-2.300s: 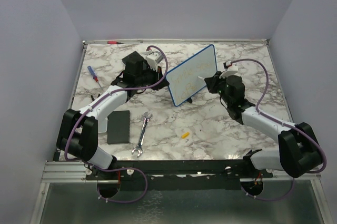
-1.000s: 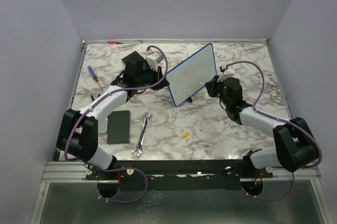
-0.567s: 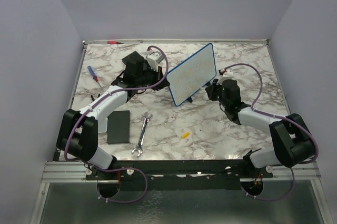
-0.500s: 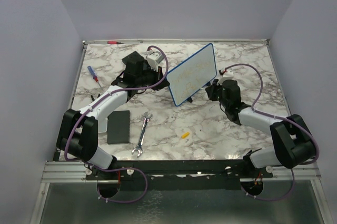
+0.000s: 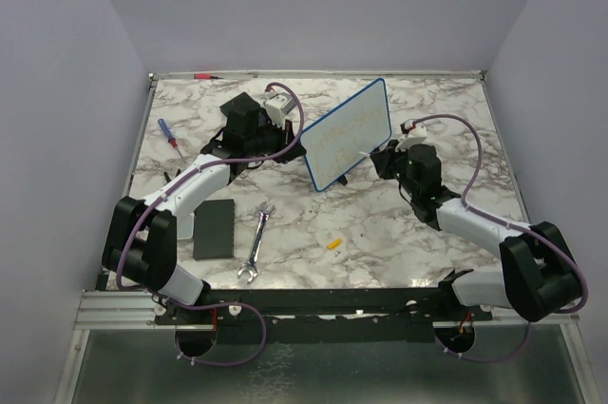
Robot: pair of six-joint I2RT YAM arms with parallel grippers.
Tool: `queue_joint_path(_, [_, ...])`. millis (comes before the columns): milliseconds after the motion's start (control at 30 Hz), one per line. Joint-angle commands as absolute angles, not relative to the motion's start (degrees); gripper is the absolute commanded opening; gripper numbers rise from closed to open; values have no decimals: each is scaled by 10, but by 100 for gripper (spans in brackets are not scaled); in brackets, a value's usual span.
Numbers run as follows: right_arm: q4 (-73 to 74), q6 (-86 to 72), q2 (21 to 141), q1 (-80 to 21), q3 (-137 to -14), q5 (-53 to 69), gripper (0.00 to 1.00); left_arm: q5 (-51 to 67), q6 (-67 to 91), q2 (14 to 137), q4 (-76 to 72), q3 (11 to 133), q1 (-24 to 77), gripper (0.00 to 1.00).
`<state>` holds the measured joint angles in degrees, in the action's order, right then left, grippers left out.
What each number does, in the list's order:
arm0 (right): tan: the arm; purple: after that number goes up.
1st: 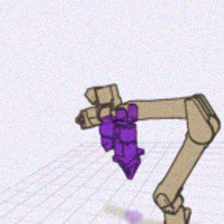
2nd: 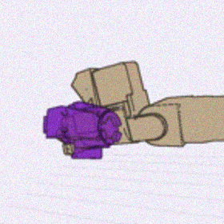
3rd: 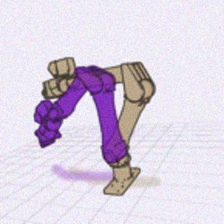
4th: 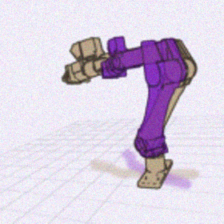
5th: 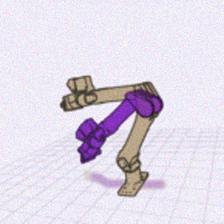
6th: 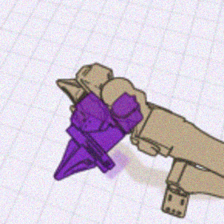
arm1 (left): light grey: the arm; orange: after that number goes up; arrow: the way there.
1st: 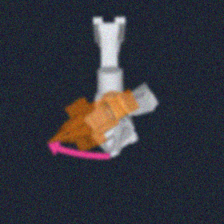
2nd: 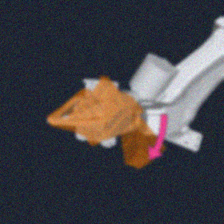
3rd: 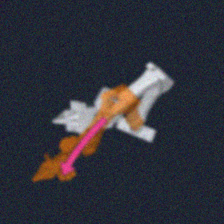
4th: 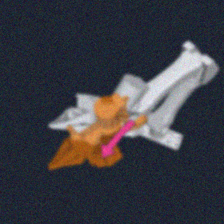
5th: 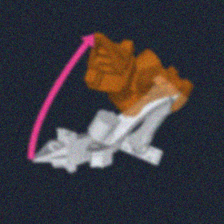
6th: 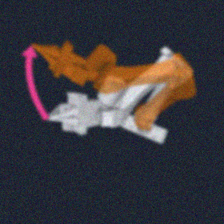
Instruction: Write a sentence on the whiteboard
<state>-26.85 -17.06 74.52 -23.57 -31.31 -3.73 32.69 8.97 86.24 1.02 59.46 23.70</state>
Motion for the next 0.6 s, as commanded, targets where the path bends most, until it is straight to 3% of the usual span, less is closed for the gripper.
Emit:
queue_joint_path(0, [-275,-167,760,-238,-327,-27,1,324,80,863,39,597,242,0])
queue_joint_path(567, [-300,-171,787,-238,-342,-32,1,324,81,865,39,597,242,0])
